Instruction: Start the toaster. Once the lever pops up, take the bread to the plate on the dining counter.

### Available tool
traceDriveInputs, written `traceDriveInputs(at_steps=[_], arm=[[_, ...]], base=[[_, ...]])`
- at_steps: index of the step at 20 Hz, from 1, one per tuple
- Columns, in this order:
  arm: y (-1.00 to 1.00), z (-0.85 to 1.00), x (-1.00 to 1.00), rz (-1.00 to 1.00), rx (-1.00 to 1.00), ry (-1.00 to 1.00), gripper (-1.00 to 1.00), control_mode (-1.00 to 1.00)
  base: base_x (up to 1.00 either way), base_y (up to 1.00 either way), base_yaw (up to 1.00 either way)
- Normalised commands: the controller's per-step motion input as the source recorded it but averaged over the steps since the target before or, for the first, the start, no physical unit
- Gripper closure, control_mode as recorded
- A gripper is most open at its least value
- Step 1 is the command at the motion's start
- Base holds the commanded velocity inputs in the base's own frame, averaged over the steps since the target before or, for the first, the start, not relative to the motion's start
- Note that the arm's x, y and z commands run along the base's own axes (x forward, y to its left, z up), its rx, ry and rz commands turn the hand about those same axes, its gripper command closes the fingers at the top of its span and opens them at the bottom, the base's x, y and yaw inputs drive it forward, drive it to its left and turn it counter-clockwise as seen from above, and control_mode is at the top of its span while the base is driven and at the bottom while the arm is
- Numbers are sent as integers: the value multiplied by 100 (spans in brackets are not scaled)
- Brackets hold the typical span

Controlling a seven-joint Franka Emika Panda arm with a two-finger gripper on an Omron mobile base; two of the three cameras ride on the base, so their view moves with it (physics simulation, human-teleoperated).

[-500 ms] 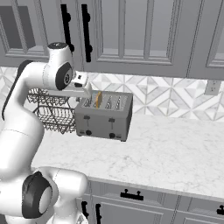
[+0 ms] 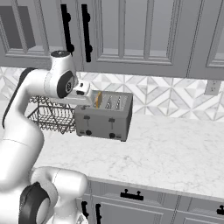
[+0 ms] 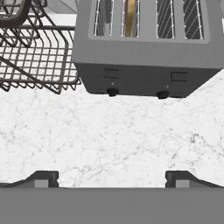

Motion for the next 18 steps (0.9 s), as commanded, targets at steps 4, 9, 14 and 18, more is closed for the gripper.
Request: traceDriveInputs(at_steps=[4, 9, 14, 18], arm=[[0, -55, 0, 0, 0, -11, -100, -100], [0, -40, 25, 0, 0, -8, -100, -100], [0, -21, 43, 0, 0, -8, -100, -100], [7, -14, 47, 0, 0, -4, 100, -100]], base=[[0, 0, 0], [0, 0, 0], [0, 0, 0], [0, 0, 0]])
